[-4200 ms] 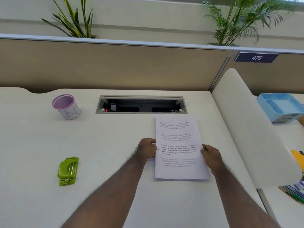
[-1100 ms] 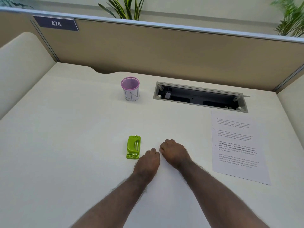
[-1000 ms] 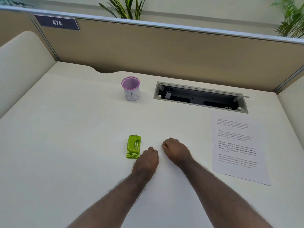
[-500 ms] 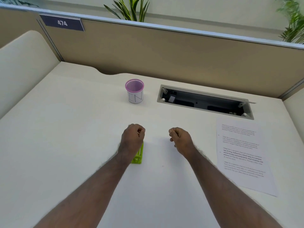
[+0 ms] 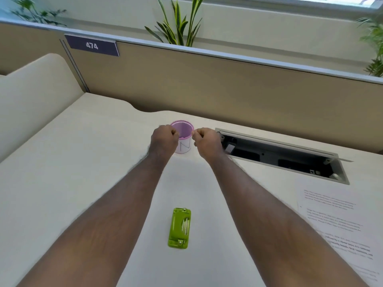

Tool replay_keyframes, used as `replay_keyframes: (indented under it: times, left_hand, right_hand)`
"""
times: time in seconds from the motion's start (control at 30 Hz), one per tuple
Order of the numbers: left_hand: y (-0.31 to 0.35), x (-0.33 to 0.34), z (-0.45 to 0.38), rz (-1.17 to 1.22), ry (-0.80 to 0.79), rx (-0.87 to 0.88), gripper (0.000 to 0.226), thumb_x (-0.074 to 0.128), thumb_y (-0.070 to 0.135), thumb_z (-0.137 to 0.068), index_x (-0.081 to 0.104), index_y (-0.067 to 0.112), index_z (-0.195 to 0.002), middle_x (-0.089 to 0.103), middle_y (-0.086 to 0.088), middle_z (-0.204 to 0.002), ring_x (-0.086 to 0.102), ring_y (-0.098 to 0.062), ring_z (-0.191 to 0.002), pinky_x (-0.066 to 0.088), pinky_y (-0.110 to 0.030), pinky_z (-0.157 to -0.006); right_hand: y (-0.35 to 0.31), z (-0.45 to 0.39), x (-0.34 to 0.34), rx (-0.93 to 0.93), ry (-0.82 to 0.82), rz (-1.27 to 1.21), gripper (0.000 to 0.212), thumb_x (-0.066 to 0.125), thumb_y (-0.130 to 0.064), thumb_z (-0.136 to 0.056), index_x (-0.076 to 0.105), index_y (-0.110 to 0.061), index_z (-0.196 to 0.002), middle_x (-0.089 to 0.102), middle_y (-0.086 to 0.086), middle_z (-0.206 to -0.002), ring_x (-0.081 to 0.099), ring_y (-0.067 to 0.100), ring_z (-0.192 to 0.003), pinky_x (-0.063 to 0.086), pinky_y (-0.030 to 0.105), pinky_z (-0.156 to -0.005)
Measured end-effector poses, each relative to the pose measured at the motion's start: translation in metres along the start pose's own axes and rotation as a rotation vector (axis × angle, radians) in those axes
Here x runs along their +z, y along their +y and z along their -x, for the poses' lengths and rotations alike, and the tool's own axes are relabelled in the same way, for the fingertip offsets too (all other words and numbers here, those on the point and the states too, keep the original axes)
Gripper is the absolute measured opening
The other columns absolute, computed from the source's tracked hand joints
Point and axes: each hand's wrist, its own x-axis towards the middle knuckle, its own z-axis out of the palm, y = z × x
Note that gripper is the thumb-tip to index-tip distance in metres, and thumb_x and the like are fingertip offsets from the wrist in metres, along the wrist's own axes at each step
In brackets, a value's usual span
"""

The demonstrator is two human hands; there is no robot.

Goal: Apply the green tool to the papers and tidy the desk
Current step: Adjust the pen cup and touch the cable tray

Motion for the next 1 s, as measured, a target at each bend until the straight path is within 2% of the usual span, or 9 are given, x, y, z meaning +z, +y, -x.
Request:
replay_keyframes:
  times: [0.13, 0.23, 0.3, 0.37, 0.43, 0.57, 0.7, 0.87, 1.0]
  left_hand:
    - [0.003, 0.002, -0.025, -0.088, -0.057, 0.008, 0.025, 0.05, 0.011, -0.089, 0.073, 0.0, -0.091, 0.074, -0.018, -0.093, 0.066, -0.035, -0.09, 0.055, -0.041, -0.078]
    - [0.003, 0.002, -0.038, -0.105, -0.122, -0.02, 0.026, 0.055, 0.009, -0.088, 0.075, 0.008, -0.103, 0.073, -0.013, -0.107, 0.066, -0.033, -0.1, 0.056, -0.04, -0.087]
    - [0.004, 0.001, -0.045, -0.097, -0.152, -0.045, 0.029, 0.057, 0.008, -0.087, 0.074, 0.014, -0.11, 0.072, -0.011, -0.114, 0.065, -0.032, -0.104, 0.056, -0.04, -0.091]
    - [0.006, -0.001, -0.049, -0.098, -0.182, -0.062, 0.033, 0.056, 0.006, -0.085, 0.073, 0.017, -0.112, 0.071, -0.01, -0.114, 0.065, -0.032, -0.104, 0.056, -0.041, -0.092]
    - [0.009, -0.002, -0.052, -0.116, -0.201, -0.062, 0.034, 0.056, 0.004, -0.083, 0.073, 0.018, -0.109, 0.072, -0.008, -0.112, 0.065, -0.03, -0.104, 0.056, -0.04, -0.092]
    - [0.012, -0.004, -0.054, -0.155, -0.137, -0.066, 0.021, 0.059, 0.015, -0.087, 0.075, 0.022, -0.099, 0.072, -0.006, -0.107, 0.065, -0.028, -0.101, 0.057, -0.04, -0.087]
    - [0.011, -0.006, -0.053, -0.133, -0.146, -0.031, 0.028, 0.053, 0.014, -0.086, 0.074, 0.02, -0.103, 0.072, -0.007, -0.107, 0.065, -0.03, -0.098, 0.057, -0.039, -0.085]
    - [0.005, -0.009, -0.045, -0.046, -0.131, 0.032, 0.045, 0.042, 0.019, -0.082, 0.068, 0.016, -0.119, 0.069, -0.005, -0.122, 0.061, -0.027, -0.112, 0.052, -0.036, -0.094]
    - [-0.002, -0.01, -0.028, 0.041, -0.013, 0.062, 0.042, 0.044, 0.013, -0.084, 0.067, 0.015, -0.119, 0.069, -0.007, -0.121, 0.062, -0.027, -0.112, 0.05, -0.034, -0.091]
  right_hand:
    - [-0.014, -0.024, 0.008, 0.036, 0.016, 0.104, 0.03, 0.052, -0.027, -0.09, 0.062, -0.007, -0.071, 0.061, 0.003, -0.063, 0.053, 0.026, -0.062, 0.047, 0.033, -0.058]
    - [-0.021, -0.034, 0.01, 0.077, -0.018, 0.186, 0.021, 0.054, -0.024, -0.088, 0.072, -0.015, -0.082, 0.074, 0.005, -0.078, 0.064, 0.028, -0.07, 0.053, 0.032, -0.065]
    - [-0.026, -0.04, 0.01, 0.083, -0.037, 0.218, 0.022, 0.052, -0.017, -0.086, 0.074, -0.02, -0.084, 0.076, 0.006, -0.085, 0.067, 0.028, -0.074, 0.051, 0.029, -0.064]
    - [-0.029, -0.044, 0.01, 0.083, -0.049, 0.229, 0.023, 0.052, -0.014, -0.085, 0.074, -0.023, -0.081, 0.076, 0.006, -0.086, 0.066, 0.027, -0.073, 0.052, 0.03, -0.063]
    - [-0.029, -0.045, 0.011, 0.086, -0.055, 0.219, 0.023, 0.054, -0.015, -0.085, 0.069, -0.027, -0.072, 0.076, 0.004, -0.086, 0.069, 0.026, -0.077, 0.058, 0.034, -0.07]
    - [-0.027, -0.045, 0.01, 0.1, -0.019, 0.197, 0.028, 0.057, -0.018, -0.084, 0.06, -0.03, -0.058, 0.073, -0.002, -0.074, 0.072, 0.025, -0.079, 0.056, 0.03, -0.064]
    - [-0.022, -0.045, 0.007, 0.081, -0.083, 0.118, 0.039, 0.044, -0.011, -0.084, 0.063, -0.036, -0.061, 0.071, -0.002, -0.061, 0.074, 0.023, -0.073, 0.062, 0.042, -0.076]
    - [-0.024, -0.039, 0.001, 0.032, -0.085, 0.061, 0.024, 0.054, -0.028, -0.088, 0.064, -0.034, -0.067, 0.075, 0.002, -0.072, 0.075, 0.024, -0.075, 0.062, 0.046, -0.076]
    - [-0.03, -0.025, -0.007, 0.013, -0.057, 0.013, 0.022, 0.056, -0.022, -0.089, 0.066, -0.032, -0.072, 0.076, 0.001, -0.086, 0.075, 0.025, -0.078, 0.061, 0.042, -0.073]
